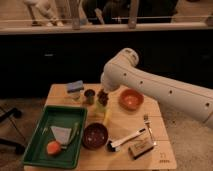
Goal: Place grapes in plastic cup
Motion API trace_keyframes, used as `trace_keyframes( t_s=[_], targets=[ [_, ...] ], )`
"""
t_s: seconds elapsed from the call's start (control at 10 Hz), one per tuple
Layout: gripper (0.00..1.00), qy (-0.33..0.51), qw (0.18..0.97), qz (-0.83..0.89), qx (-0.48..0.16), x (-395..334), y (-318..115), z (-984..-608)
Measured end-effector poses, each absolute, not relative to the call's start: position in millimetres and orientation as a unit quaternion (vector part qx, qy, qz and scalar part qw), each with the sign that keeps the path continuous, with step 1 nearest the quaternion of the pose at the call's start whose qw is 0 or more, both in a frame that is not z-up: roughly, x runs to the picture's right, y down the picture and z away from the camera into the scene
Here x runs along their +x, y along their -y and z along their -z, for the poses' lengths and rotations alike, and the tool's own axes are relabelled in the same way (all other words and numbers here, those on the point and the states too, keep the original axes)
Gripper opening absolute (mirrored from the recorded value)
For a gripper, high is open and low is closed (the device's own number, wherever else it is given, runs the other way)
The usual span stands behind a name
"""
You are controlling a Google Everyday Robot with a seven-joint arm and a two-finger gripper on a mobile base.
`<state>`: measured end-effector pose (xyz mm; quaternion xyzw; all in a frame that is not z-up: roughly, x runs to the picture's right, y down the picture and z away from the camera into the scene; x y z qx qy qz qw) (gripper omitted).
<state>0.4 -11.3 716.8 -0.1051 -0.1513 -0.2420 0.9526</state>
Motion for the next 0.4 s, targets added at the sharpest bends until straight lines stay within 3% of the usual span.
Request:
trace_keyframes(
  t_s=[0.4],
  targets=[
    [0.0, 0.185, 0.949, 0.23, -0.111, -11.8, 25.2, -738.3]
  ],
)
